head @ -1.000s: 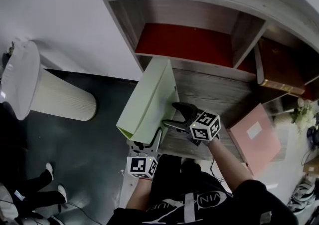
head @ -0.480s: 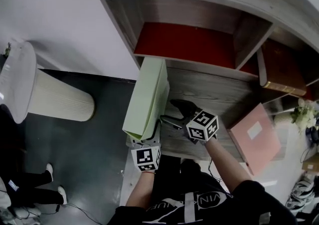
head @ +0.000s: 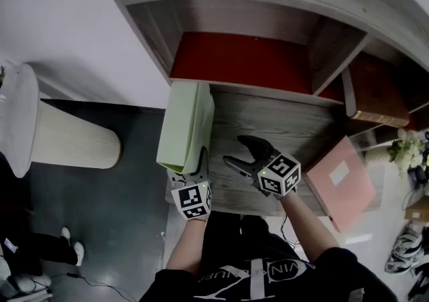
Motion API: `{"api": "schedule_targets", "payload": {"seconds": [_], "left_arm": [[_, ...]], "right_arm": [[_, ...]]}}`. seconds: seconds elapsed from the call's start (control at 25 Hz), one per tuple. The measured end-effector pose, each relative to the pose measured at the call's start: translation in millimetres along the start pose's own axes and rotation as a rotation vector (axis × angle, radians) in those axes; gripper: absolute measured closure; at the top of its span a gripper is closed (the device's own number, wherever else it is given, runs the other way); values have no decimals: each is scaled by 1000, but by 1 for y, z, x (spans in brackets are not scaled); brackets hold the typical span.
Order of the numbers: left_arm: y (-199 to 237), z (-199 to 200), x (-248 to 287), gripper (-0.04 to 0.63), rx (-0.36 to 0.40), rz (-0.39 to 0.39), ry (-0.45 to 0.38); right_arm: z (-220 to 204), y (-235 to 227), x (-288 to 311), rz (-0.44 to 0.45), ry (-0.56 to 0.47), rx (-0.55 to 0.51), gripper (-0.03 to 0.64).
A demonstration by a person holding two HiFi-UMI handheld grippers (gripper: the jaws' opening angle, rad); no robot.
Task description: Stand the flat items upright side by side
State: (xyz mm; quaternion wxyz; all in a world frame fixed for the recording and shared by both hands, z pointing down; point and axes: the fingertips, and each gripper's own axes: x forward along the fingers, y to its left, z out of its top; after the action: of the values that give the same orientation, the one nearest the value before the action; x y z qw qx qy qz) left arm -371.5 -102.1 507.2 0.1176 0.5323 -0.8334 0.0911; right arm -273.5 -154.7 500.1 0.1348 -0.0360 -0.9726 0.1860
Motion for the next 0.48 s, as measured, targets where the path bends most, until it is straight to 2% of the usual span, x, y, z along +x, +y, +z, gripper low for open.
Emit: {"api": "schedule_targets", "payload": {"seconds": [0.48], "left_arm": [[1, 10, 30, 302, 20, 0, -15]], "right_arm": [[-13, -19, -33, -109, -34, 44, 329]]}}
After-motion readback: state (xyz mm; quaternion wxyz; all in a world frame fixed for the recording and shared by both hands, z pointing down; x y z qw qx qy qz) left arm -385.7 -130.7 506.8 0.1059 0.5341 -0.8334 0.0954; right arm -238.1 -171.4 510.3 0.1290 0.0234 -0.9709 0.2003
